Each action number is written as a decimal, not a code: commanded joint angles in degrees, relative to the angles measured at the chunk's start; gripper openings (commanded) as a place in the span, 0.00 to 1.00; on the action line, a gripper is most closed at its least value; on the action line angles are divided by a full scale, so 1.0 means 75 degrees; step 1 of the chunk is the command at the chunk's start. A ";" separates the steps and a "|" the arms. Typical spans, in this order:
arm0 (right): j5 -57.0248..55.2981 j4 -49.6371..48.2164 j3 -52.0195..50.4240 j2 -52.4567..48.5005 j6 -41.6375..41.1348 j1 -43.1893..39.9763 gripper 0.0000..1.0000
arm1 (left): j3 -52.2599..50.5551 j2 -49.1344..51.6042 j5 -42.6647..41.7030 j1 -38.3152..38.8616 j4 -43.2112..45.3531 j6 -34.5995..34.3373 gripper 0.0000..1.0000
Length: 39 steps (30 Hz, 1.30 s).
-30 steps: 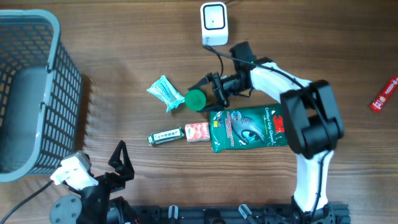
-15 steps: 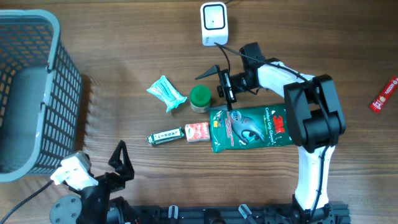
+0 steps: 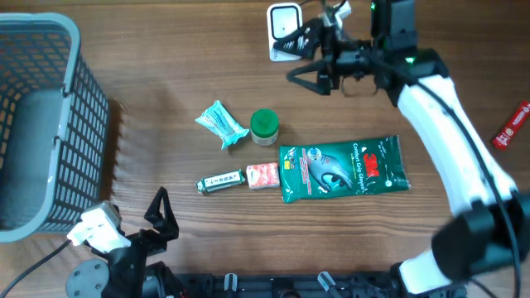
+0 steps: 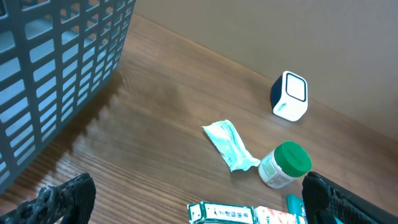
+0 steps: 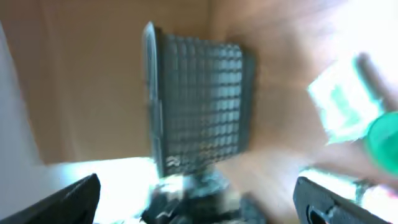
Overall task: Scan the item barcode
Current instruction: 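Move the right gripper down over the green-lidded jar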
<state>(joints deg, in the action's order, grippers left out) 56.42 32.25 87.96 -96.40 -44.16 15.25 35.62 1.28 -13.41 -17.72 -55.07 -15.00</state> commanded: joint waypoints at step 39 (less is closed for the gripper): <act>-0.6717 0.1900 0.1288 -0.4086 0.5861 0.2824 1.00 | -0.0020 -0.0006 -0.0006 0.0047 0.0012 -0.0064 1.00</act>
<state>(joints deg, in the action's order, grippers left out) 5.93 46.54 96.44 -123.31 -1.17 36.23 35.62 1.28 -13.41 -17.72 -55.11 -15.00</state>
